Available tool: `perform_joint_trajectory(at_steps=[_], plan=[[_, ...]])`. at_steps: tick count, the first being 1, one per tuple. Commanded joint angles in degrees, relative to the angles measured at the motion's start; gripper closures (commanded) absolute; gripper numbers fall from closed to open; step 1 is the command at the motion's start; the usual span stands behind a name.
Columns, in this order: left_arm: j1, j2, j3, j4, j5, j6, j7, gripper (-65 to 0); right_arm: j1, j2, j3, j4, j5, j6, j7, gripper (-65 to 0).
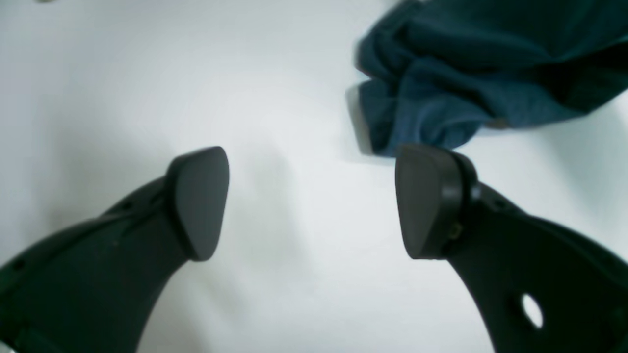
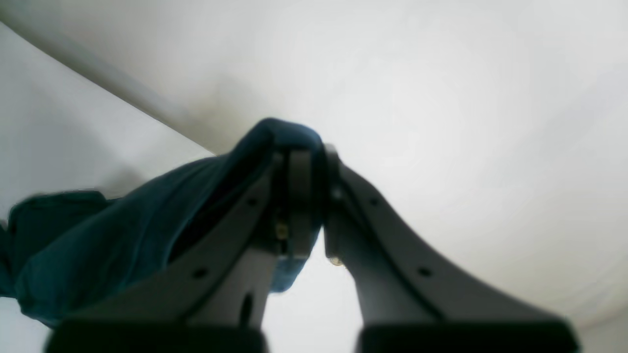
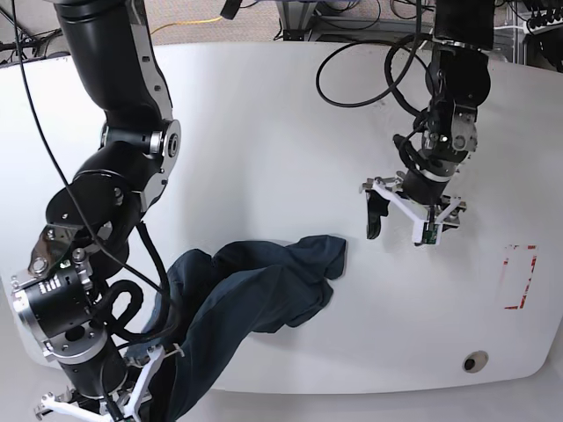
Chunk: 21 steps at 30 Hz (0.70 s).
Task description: Fold the T-shirt properly
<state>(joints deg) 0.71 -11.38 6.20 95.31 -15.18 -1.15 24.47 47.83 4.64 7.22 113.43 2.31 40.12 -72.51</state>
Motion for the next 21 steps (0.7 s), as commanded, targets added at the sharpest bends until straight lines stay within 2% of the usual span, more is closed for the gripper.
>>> perform_joint_trajectory(at_steps=[1,5,9,15,21], plan=[[-4.1,1.9,0.3,-4.5,0.7,0.2,-1.3,-49.4,2.1,1.4,-1.6,0.6,0.6,-0.1,1.5,0.0],[-9.2,4.4,3.3,-12.7,3.5,0.2,-1.4,-49.4,1.9,2.3,-2.1,0.6,1.0,-0.1,1.7,0.0],[-12.7,4.8,7.6,-17.5,3.9,0.2,-1.7,-49.4,1.8,2.3,-1.7,0.6,1.0,-0.1,1.7,0.0],[-16.7,5.9,13.8,-25.5,3.9,0.2,-8.9,-49.4,1.8,2.9,-1.7,0.6,0.7,-0.1,1.7,0.0],[-20.4,8.3,15.6,-34.6,4.0,0.2,-10.7,-49.4,1.7,4.3,-1.7,0.6,0.8,-0.1,1.7,0.0]])
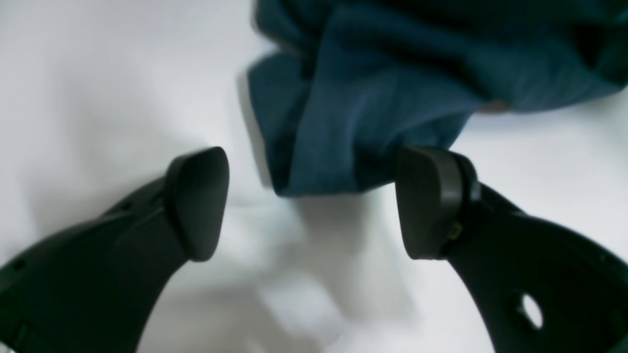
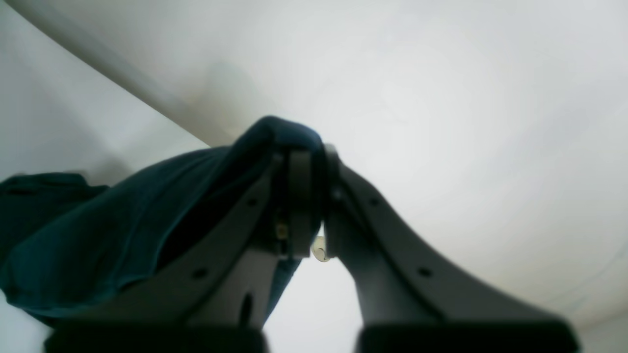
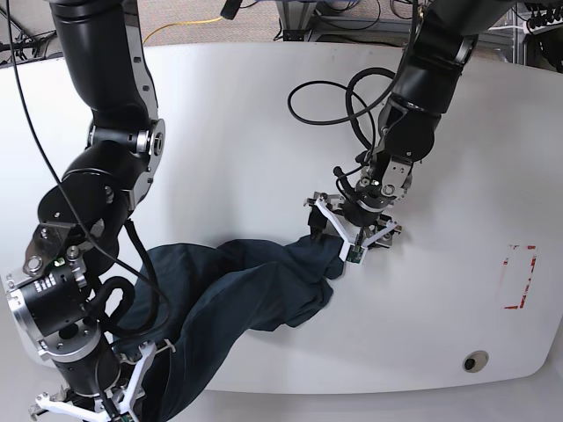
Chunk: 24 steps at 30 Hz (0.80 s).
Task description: Fold the T-shirt properly
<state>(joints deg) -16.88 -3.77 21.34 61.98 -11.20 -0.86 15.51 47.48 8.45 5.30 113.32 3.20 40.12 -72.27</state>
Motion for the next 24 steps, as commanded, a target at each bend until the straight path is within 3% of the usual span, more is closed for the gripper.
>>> perform_joint_trajectory(at_steps=[1,5,8,10,12,15,19,24], plan=[[-3.5,0.8,0.8,-2.4,0.0,-0.1,-1.7,-49.3,2.1,0.5,0.2,0.7,-0.2,-0.1,1.5,0.0],[-6.0,0.9,2.9,-6.3,0.0,-0.1,-1.8,-42.1,2.0,0.5,0.2,0.7,-0.3,-0.1,1.4,0.0],[-7.2,0.9,5.2,-7.2,0.0,-0.1,-1.8,-23.1,0.9,1.4,0.2,0.7,-0.4,-0.1,1.4,0.0],[-7.9,0.8,6.6,-7.5,0.0,-0.1,-1.7,-6.3,0.6,2.2,0.2,0.7,-0.2,-0.1,1.4,0.0],[-8.0,0.6,7.1,-7.2,0.0,-0.1,-1.0,0.0,0.4,2.3,0.3,0.7,-0.4,-0.1,1.4,0.0],[-7.6,-0.8,6.7,-4.5,-0.1,-0.1,-0.9,0.0,0.3,2.8,0.5,0.5,-0.4,-0.1,1.5,0.0],[-4.2,-5.2,6.1,4.3,-0.2,-0.1,-0.4,0.0,-0.8,3.6,4.2,0.5,-0.4,-0.1,1.5,0.0],[0.0,-9.8,1.1,16.0,-0.3,-0.1,5.0,0.0,-0.6,5.4,6.9,-2.1,-0.4,-0.1,1.7,0.0]])
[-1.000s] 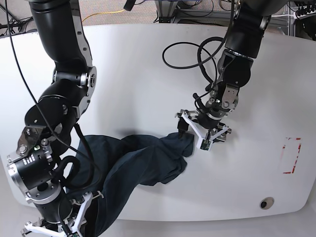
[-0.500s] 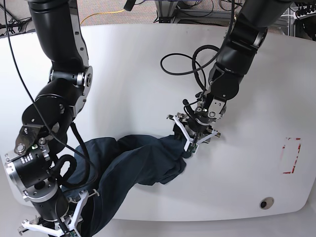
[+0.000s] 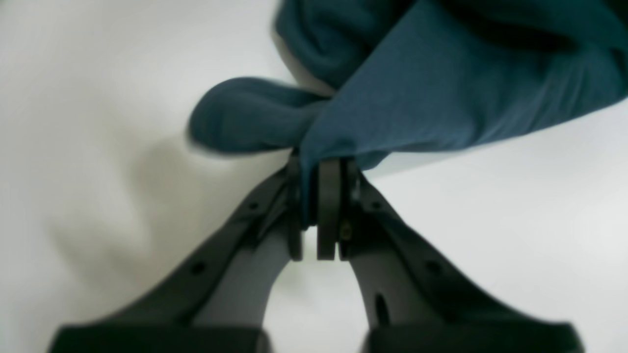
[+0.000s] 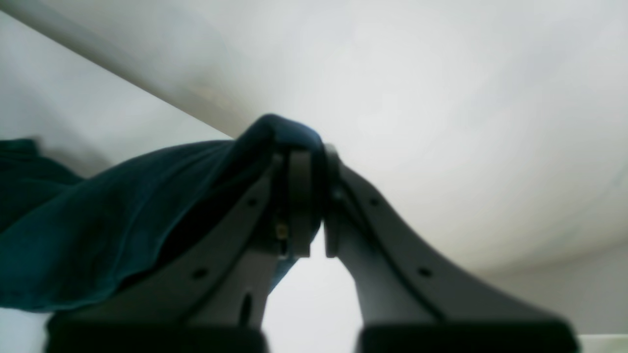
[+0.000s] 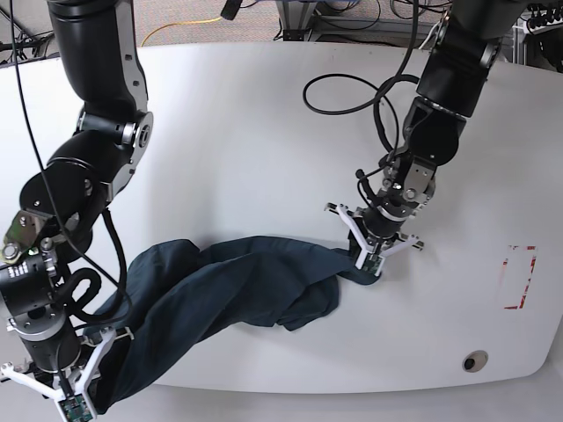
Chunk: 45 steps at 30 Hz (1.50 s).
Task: Fold the T-shirt properly
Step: 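Lift and stretch the shirt between both grippers, then lay it flat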
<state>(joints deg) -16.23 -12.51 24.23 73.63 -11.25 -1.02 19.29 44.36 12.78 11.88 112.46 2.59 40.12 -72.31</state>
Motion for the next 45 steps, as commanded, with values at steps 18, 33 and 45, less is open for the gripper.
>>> perform_joint_trajectory(at_steps=[18,33,45], plan=[[0.8,-10.1,-27.5,32.3,0.0,-13.4,15.5,0.0,19.2,3.7,0.2,-20.4,0.1,-0.1,4.5,0.0],[-14.7,-10.3,-40.0,37.3,0.0,-23.2,34.3,0.0,25.2,3.9,6.6,-30.3,0.7,-0.1,5.1,0.0],[-5.7,-10.9,-40.7,40.6,0.0,-29.3,37.6,0.0,3.0,5.0,15.9,-23.5,7.9,-0.1,5.0,0.0]])
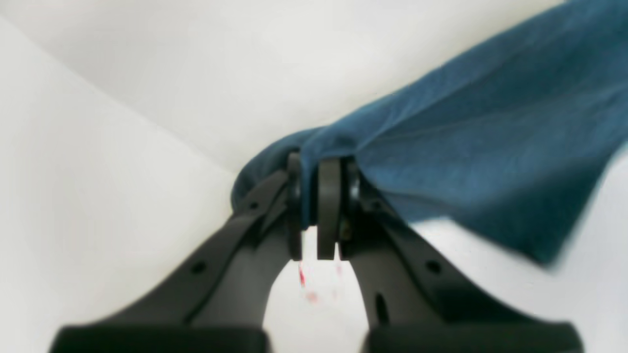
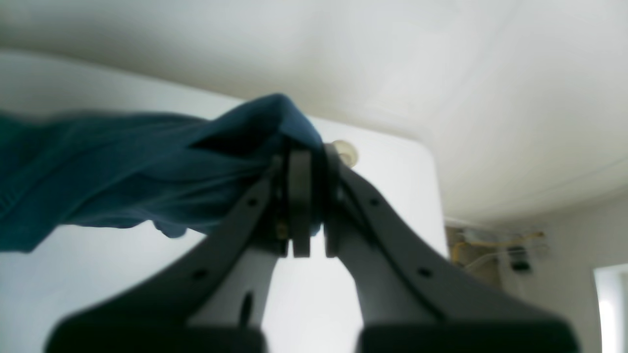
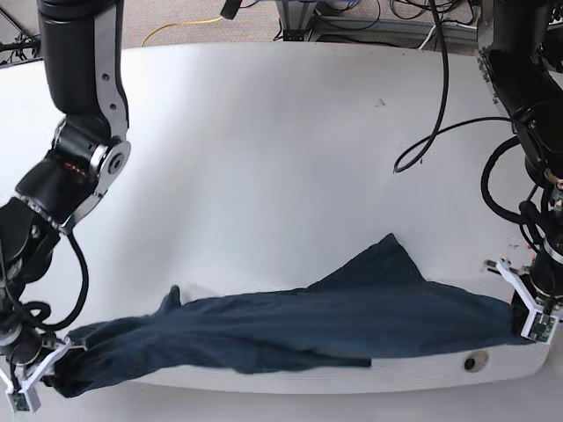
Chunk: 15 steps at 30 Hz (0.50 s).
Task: Fold the T-shirt properly
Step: 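Lift and stretch the shirt between both grippers, then lay it flat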
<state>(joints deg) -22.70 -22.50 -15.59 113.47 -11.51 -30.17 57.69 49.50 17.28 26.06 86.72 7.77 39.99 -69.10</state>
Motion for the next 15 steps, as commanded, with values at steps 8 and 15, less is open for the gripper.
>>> perform_joint_trajectory(at_steps=[8,15], plan=[[14.8,-0.8,-6.8,1.7,0.2,-3.2,-1.1,0.0,-18.6,0.3,7.1,4.2,7.7,0.0,2.0,0.0],[28.1,-0.3,-8.4,1.6,0.0,-6.7,-1.2,0.0,-32.0,0.1,11.5,4.3,15.5,0.0,2.1,0.0]])
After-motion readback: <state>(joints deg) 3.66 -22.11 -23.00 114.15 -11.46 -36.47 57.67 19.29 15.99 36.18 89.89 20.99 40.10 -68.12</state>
